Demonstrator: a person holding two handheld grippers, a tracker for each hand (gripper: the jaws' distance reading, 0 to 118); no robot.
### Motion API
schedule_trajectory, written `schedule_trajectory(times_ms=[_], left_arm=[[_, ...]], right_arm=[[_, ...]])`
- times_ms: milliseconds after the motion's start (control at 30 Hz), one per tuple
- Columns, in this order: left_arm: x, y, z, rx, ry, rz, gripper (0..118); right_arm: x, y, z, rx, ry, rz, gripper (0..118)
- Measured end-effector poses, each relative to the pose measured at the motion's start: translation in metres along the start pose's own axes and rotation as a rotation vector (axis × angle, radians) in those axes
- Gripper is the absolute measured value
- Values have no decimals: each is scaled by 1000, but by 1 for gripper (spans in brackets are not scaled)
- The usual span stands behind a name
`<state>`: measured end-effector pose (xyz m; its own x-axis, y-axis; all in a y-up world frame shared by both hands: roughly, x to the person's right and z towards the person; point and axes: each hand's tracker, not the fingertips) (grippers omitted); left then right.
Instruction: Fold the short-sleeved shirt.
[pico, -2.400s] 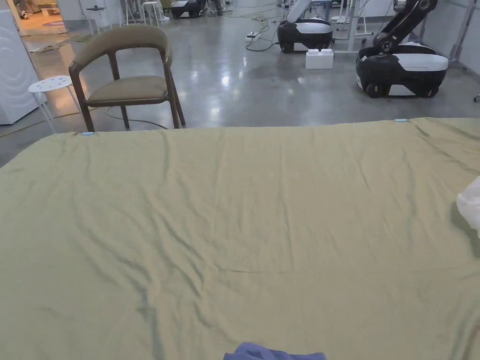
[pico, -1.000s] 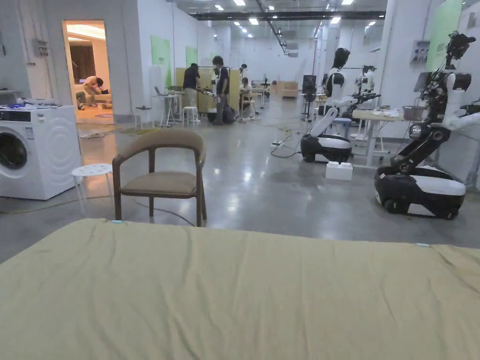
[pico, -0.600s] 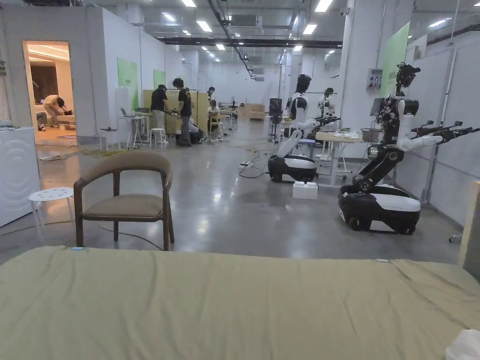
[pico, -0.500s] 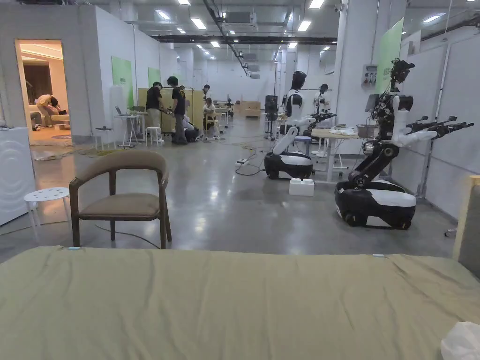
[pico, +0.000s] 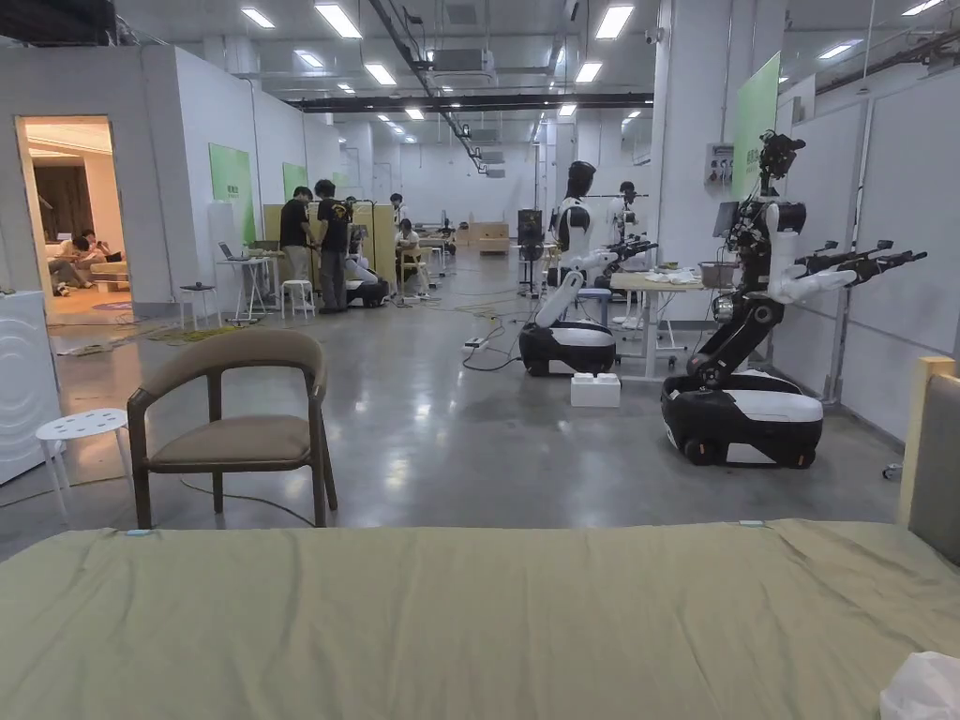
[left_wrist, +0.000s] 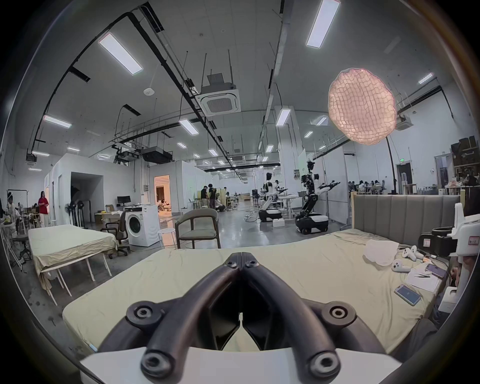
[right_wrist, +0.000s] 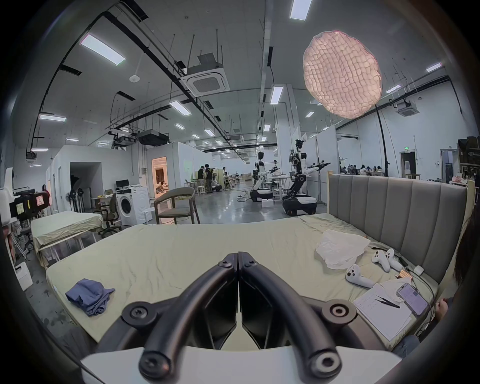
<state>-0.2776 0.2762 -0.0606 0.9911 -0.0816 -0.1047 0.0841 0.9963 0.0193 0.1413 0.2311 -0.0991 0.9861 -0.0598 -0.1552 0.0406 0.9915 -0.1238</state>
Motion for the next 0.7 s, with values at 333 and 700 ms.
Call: schedule_trajectory(times_ms=[333,700], left_arm=[[-3,-6,-1,-35,-12,27,10],[2,1,0,33,-74,34,118]], right_arm=[[5,-5,0,-13,25,-30,2],[-5,8,4,13,21,14,110]])
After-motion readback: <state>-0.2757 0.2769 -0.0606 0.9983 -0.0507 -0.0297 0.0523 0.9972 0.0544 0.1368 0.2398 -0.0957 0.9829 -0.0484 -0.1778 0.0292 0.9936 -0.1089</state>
